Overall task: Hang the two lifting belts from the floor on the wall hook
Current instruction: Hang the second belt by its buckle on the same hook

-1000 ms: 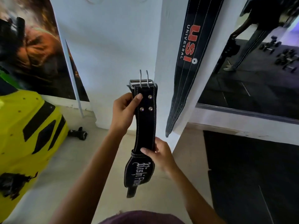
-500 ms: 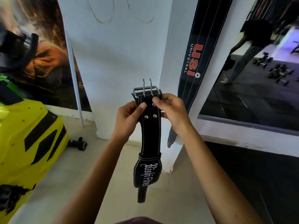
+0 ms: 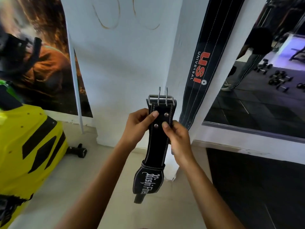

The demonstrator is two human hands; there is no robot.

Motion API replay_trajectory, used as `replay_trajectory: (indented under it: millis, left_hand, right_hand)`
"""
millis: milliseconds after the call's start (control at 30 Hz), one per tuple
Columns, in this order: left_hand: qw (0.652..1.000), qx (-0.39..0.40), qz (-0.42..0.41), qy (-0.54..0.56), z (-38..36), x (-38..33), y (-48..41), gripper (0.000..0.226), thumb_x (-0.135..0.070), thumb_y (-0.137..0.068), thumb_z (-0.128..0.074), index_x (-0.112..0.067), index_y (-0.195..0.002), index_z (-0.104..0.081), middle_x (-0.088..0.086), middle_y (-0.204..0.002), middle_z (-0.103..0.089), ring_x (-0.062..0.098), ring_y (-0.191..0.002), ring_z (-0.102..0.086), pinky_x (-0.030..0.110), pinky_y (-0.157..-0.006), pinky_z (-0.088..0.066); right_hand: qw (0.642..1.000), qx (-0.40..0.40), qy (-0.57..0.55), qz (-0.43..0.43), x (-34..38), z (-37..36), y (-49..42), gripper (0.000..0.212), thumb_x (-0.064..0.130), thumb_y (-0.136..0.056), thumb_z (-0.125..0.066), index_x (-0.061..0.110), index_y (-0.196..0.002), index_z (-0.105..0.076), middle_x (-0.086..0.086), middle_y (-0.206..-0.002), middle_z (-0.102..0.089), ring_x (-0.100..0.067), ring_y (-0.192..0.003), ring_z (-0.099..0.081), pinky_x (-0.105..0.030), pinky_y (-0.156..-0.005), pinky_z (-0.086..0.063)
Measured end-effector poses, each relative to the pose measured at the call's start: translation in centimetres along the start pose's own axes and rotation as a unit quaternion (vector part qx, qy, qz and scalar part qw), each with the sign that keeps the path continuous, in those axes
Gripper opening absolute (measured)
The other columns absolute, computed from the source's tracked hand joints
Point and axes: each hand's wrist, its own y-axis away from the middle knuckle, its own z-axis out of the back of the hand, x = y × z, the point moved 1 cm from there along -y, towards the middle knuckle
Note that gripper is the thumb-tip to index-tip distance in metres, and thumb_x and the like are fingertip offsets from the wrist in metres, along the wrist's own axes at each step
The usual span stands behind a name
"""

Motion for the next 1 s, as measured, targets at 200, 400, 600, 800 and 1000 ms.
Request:
replay_trajectory:
  millis: [200,400,600,800,1000]
  left_hand:
    - [0.994,0.089,0.034,-0.061,2.3,3.9,2.0,0.021,-0.027,-0.072,-0.078,-0.014,-0.078,-0.061,-0.004,-0.069,-0.06,0.017,-0.07,-0.056,0.033,-0.063,-0.046]
    - [0.968,0.156,0.075,-0.18,4.6,7.7,4.3,0.012,-0.031,-0.072,-0.077,-0.037,-0.072,-0.067,-0.014,-0.072,-0.068,0.008,-0.069,-0.065,0.037,-0.065,-0.054]
    - [0.995,0.068,0.026,-0.07,3.8,3.5,0.6,0.055,-0.037,-0.072,-0.078,0.006,-0.061,-0.047,0.019,-0.056,-0.04,0.023,-0.054,-0.039,0.033,-0.055,-0.033]
    - [0.999,0.015,0.009,0.033,3.9,-0.4,-2.8,0.018,-0.013,-0.082,-0.072,-0.003,-0.081,-0.057,-0.004,-0.064,-0.062,0.01,-0.061,-0.059,0.029,-0.057,-0.051]
    - [0.987,0.148,0.063,-0.015,4.1,4.6,-0.7,0.024,-0.012,-0.074,-0.079,-0.001,-0.082,-0.059,0.007,-0.064,-0.057,0.019,-0.061,-0.052,0.026,-0.055,-0.046]
  right_hand:
    - [0.995,-0.058,0.019,0.075,3.6,0.1,-2.8,0.014,0.022,-0.092,-0.065,0.01,-0.085,-0.063,-0.001,-0.073,-0.064,-0.007,-0.069,-0.06,-0.032,-0.073,-0.049]
    - [0.994,-0.066,0.006,0.087,3.9,-0.5,-3.4,0.009,0.015,-0.092,-0.065,0.009,-0.085,-0.064,0.004,-0.072,-0.065,0.0,-0.064,-0.06,-0.026,-0.07,-0.05]
    - [0.997,-0.06,0.0,0.053,2.0,-2.4,-2.3,0.011,0.013,-0.091,-0.066,0.002,-0.091,-0.065,-0.013,-0.077,-0.066,-0.015,-0.073,-0.062,-0.038,-0.072,-0.052]
    - [0.995,-0.066,0.029,0.064,2.1,-2.7,-2.6,0.014,0.019,-0.093,-0.064,0.005,-0.095,-0.067,-0.002,-0.083,-0.069,-0.005,-0.072,-0.063,-0.023,-0.069,-0.052]
    - [0.991,-0.11,0.022,0.068,2.3,-2.5,-3.0,0.014,0.014,-0.092,-0.064,0.013,-0.079,-0.062,0.002,-0.069,-0.062,-0.002,-0.063,-0.057,-0.023,-0.066,-0.049]
